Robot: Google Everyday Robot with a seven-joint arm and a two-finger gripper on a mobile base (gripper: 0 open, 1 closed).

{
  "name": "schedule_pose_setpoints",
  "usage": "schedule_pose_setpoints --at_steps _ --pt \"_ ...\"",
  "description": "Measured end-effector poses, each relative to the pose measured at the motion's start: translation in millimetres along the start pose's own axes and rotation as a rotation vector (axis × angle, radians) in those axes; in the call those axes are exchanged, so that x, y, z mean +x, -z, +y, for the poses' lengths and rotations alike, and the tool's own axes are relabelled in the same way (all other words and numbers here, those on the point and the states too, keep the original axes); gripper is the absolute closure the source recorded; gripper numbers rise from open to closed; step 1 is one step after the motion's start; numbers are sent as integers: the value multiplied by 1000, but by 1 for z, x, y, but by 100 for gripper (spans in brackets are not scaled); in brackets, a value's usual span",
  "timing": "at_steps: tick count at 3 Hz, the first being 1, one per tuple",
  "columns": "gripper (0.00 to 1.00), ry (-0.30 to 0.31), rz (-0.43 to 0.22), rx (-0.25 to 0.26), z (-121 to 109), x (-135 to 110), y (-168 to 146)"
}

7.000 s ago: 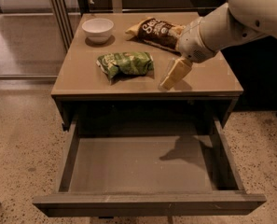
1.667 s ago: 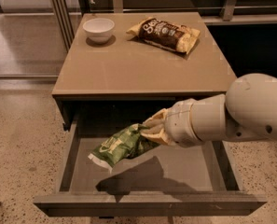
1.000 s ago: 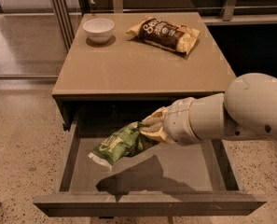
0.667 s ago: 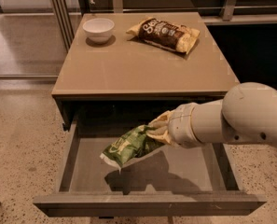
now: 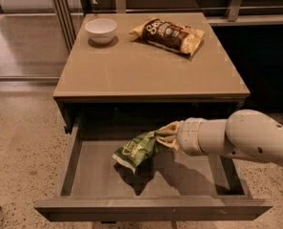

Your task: Place green jalapeno chip bag into top drawer

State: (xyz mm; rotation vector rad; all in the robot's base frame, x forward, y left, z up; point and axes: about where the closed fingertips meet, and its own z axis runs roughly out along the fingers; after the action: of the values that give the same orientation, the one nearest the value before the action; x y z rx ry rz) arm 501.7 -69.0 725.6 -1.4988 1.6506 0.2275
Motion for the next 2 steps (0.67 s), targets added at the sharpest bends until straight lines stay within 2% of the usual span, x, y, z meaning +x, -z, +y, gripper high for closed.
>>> schedule_pose_setpoints --at_steps 1,2 --pt "100 23 -64 15 -8 23 -26" --pt "100 23 -85 3 -13 44 -49"
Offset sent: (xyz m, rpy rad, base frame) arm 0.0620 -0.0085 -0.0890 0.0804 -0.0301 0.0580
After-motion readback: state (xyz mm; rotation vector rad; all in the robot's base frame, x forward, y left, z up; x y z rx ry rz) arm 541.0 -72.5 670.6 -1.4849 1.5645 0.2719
